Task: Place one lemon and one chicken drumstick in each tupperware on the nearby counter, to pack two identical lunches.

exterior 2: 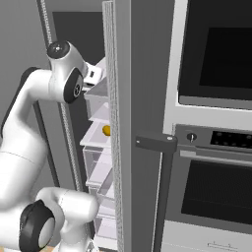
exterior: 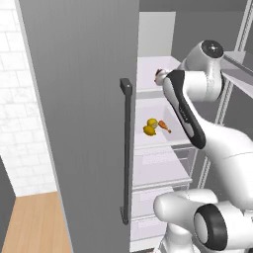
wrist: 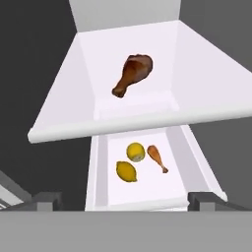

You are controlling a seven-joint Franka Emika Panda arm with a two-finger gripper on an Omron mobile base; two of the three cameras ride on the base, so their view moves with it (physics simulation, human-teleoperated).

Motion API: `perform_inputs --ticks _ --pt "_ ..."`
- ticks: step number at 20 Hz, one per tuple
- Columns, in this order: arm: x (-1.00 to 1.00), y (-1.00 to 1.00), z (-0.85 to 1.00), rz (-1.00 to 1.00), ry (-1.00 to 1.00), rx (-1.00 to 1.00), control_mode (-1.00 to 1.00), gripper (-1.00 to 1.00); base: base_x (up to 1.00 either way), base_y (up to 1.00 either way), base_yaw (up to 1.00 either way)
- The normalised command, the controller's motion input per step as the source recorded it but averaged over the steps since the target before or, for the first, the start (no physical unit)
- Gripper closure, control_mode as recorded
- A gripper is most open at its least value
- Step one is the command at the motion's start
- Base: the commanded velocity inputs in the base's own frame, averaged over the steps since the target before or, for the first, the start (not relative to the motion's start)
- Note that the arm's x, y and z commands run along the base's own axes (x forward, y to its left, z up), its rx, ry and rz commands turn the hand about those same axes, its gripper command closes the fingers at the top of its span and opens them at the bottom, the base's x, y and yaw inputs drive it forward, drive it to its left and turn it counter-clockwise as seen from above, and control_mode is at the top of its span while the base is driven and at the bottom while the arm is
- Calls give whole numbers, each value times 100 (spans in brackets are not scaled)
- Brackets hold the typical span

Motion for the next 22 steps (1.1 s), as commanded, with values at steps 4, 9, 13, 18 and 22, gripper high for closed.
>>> perform_inputs --ticks 4,9,13,18,22 --pt "51 -6 2 -3 5 0 -100 -100 0 0 0" --pt "63 -10 0 -2 2 0 -100 -100 0 0 0" --pt "68 0 0 -1 3 0 -100 -100 0 0 0" --pt "63 -7 -9 0 1 0 -100 -100 0 0 0" --pt "53 -8 -20 0 0 0 -100 -100 0 0 0"
